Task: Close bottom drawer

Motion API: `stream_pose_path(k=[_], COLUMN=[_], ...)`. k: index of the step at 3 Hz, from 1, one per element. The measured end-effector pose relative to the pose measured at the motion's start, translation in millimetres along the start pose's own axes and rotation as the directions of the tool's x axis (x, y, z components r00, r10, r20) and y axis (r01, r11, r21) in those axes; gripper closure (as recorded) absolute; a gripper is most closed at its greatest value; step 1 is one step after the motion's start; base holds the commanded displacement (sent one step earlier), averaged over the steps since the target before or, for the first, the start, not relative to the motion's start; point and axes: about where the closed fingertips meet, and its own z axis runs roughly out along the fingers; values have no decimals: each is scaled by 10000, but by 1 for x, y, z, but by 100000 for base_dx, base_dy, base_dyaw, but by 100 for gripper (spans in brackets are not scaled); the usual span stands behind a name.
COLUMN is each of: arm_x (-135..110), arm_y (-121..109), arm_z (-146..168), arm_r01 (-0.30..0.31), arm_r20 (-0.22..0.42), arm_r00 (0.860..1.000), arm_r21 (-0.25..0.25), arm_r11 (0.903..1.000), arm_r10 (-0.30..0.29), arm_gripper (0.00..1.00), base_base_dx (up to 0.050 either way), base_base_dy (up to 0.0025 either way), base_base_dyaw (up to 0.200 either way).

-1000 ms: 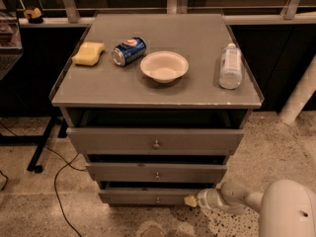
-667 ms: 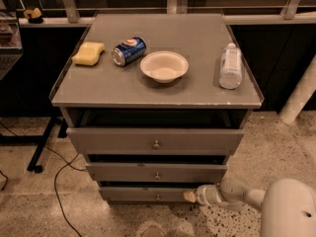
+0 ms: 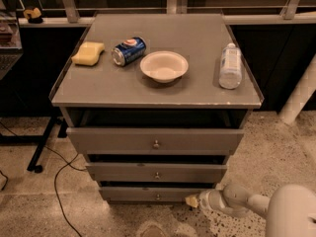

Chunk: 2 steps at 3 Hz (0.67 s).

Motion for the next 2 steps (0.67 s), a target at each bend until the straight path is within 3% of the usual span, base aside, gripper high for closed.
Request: stream_pose_path(k=[1,2], arm_x=[22,24], arm_y=[0,-2], arm_z=[-15,-17], arm_r01=[-524,-582], arm_r20=[337,371], arm_r00=[9981,9976], arm_r21=[-44,-12], arm_r11=[9986,9983], arm_r10=[525,582], arm_gripper=[100,81], base_base_dx=[0,0], base_base_dy=[0,0], base_base_dyaw=[0,0])
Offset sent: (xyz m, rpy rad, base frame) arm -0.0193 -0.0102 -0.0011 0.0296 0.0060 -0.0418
